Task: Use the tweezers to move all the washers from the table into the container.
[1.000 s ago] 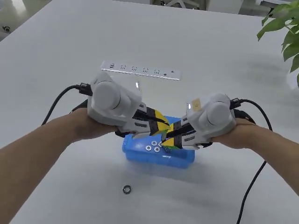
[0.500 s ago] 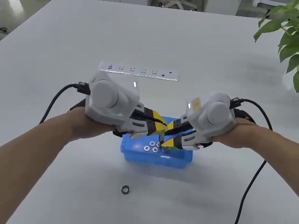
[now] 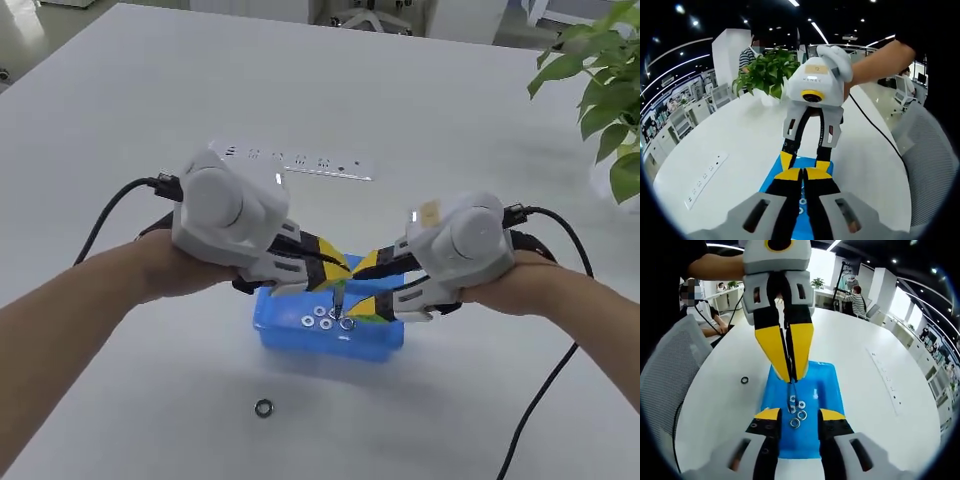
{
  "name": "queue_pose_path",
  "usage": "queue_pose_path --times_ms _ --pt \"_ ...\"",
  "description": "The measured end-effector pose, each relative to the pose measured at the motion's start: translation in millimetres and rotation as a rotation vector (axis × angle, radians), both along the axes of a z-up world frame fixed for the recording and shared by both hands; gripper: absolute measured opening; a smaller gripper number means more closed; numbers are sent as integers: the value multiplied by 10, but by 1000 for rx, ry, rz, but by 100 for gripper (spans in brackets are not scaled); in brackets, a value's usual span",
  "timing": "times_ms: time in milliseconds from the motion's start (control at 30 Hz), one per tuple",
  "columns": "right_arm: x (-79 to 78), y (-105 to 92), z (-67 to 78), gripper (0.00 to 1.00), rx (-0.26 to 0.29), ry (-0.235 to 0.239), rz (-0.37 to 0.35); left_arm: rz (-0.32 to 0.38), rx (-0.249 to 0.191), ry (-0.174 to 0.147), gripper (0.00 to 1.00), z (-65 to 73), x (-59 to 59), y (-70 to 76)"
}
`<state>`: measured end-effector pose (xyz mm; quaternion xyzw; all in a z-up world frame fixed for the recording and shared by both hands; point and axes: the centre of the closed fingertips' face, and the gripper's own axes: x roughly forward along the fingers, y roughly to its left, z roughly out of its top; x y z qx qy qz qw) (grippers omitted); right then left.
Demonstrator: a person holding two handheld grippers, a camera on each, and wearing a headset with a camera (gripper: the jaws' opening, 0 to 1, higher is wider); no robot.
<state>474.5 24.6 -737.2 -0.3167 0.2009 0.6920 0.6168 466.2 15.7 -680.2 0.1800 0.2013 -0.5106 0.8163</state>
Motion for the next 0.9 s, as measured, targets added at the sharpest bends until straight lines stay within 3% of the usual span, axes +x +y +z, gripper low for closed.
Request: queue_pose_path --times_ms 233,900 --pt "-20 -111 132 35 23 8 -59 11 -3 -7 5 80 8 65" --pt "-154 -435 353 55 59 1 -213 34 10 -13 5 349 -213 160"
